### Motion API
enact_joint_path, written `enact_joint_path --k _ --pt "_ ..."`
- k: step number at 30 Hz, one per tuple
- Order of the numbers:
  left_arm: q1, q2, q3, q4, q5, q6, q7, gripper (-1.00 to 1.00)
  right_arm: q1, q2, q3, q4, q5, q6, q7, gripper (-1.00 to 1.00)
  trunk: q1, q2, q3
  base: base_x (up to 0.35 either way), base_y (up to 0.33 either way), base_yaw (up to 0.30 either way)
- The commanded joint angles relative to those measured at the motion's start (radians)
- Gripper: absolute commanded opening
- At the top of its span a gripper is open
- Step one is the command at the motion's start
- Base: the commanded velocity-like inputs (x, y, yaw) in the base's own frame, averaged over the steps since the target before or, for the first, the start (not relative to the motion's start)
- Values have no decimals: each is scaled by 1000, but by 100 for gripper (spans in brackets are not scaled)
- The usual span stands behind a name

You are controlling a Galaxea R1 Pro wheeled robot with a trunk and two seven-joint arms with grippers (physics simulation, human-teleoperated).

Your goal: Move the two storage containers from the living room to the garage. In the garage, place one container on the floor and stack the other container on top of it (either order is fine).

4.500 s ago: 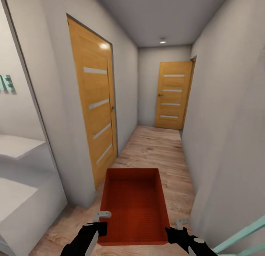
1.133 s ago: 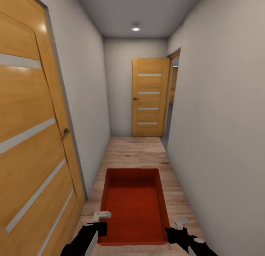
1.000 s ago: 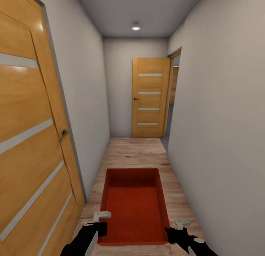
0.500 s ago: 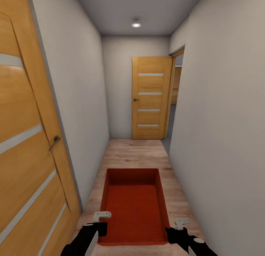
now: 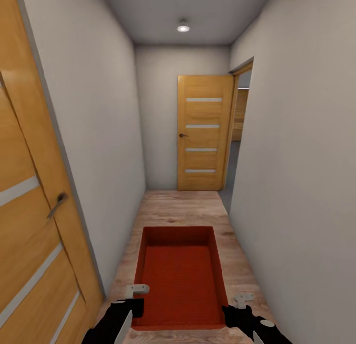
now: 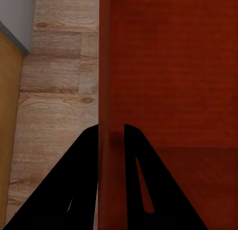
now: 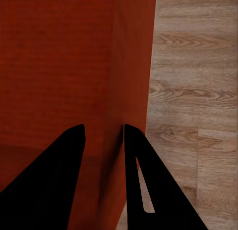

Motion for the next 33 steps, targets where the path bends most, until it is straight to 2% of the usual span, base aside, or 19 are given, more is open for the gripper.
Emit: enact_joint_path --k 1,33 --pt "-1 -2 50 -5 -22 7 2 -100 0 -1 7 0 -14 -1 2 -100 1 -2 -2 327 0 0" --pt "-1 -4 51 -5 -23 -1 2 -100 0 -1 7 0 -12 -2 0 -100 1 -2 -2 327 0 0"
